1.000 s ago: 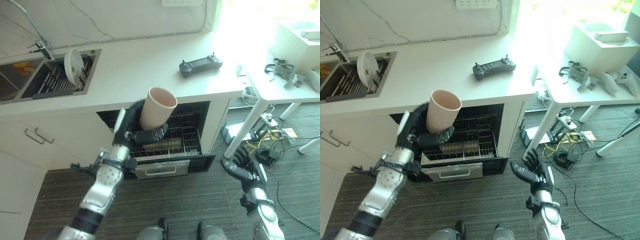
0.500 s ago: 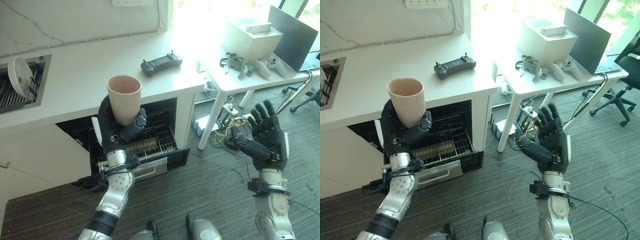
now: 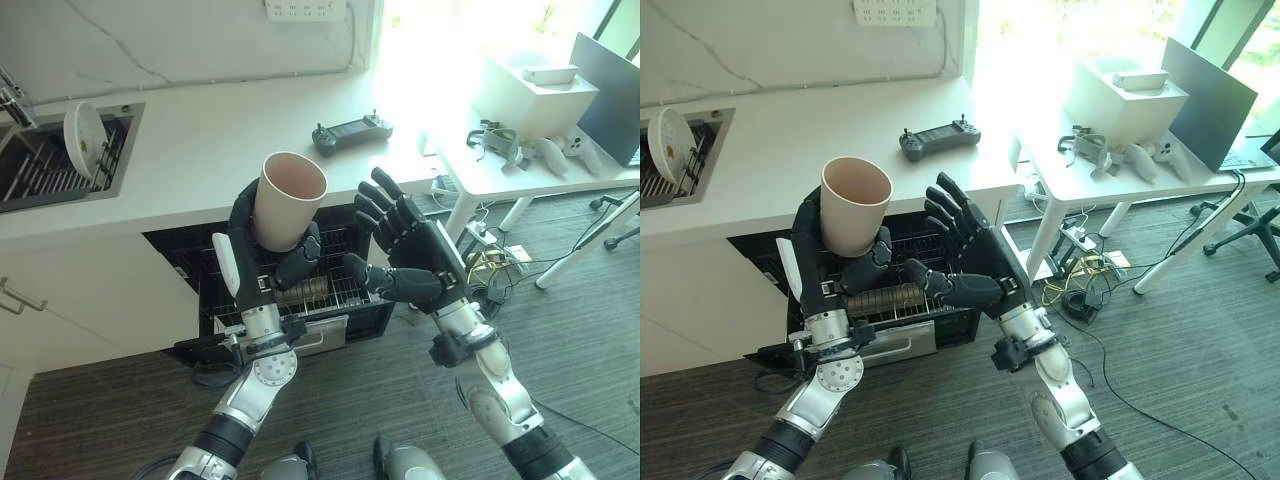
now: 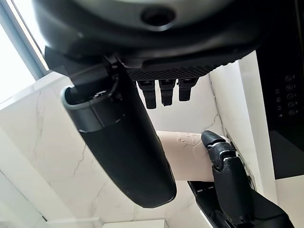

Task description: Place the dishes in the dishwasher.

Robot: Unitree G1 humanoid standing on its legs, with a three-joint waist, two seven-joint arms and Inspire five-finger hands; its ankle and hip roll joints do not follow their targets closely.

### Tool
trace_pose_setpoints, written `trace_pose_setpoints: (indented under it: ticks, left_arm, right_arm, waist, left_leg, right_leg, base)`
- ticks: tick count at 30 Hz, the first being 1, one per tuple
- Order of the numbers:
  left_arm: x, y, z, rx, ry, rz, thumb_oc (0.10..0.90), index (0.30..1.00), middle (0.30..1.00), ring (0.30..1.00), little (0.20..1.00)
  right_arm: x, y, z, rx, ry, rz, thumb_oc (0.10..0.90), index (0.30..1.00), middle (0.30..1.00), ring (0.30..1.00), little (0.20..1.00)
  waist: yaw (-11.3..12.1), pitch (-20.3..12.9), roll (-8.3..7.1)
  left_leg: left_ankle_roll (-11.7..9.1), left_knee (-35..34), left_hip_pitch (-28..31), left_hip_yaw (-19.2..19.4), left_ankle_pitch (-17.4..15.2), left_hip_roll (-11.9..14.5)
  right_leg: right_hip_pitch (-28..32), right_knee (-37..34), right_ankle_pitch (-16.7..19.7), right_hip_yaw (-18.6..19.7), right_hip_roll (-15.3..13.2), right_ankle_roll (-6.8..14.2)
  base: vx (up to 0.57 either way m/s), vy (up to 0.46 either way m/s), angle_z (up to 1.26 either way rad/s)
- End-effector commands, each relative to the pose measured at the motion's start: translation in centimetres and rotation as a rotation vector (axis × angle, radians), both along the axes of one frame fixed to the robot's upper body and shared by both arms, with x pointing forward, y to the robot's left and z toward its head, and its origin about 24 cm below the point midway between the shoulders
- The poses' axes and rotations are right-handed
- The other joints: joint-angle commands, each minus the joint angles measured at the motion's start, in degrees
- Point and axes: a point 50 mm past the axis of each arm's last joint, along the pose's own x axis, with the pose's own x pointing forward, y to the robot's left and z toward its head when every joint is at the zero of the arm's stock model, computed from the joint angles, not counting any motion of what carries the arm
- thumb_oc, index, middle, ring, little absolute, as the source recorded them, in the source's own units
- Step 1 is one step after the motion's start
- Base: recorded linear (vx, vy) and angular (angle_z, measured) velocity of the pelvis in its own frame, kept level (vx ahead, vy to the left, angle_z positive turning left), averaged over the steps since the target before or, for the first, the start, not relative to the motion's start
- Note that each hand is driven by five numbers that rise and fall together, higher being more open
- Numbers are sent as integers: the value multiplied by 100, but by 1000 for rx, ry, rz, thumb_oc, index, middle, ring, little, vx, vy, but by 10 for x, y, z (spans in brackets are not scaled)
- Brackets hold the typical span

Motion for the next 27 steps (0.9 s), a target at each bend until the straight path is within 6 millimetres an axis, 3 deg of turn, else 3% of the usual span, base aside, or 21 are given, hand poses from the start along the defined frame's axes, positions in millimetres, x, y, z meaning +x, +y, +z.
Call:
trace_pose_setpoints:
  ticks: [1, 7, 17, 27]
  left_arm:
    - [11, -17, 38, 10, -206, -87, 400, 300, 300, 300, 300]
    - [10, -24, 35, 20, -195, -128, 400, 300, 300, 300, 300]
    - [8, -33, 29, 18, -184, -186, 400, 300, 300, 300, 300]
    - [9, -44, 41, 12, -195, -231, 400, 300, 300, 300, 300]
  right_arm:
    - [5, 8, 42, 104, -159, 1, 800, 900, 900, 900, 900]
    - [16, 30, 52, 122, -121, 9, 800, 900, 900, 900, 900]
    - [23, 50, 64, 124, -88, 84, 800, 900, 900, 900, 900]
    - [30, 69, 69, 84, -47, 125, 800, 900, 900, 900, 900]
  waist:
    - [188, -352, 45]
    - [407, -367, 67]
    - [568, -391, 44]
    - [668, -372, 41]
  left_leg:
    - [-200, 301, 243, 22, -966, 367]
    - [-229, 301, 244, -119, -943, 349]
    - [-226, 301, 245, -257, -953, 305]
    - [-218, 301, 247, -348, -943, 279]
  right_leg:
    - [-30, 322, -809, -421, -317, 236]
    - [83, 322, -848, -580, -374, 210]
    - [172, 322, -873, -666, -390, 188]
    - [207, 322, -874, -701, -395, 178]
  base:
    - [12, -36, 13]
    - [33, -27, 13]
    - [23, -4, 11]
    - [1, 3, 2]
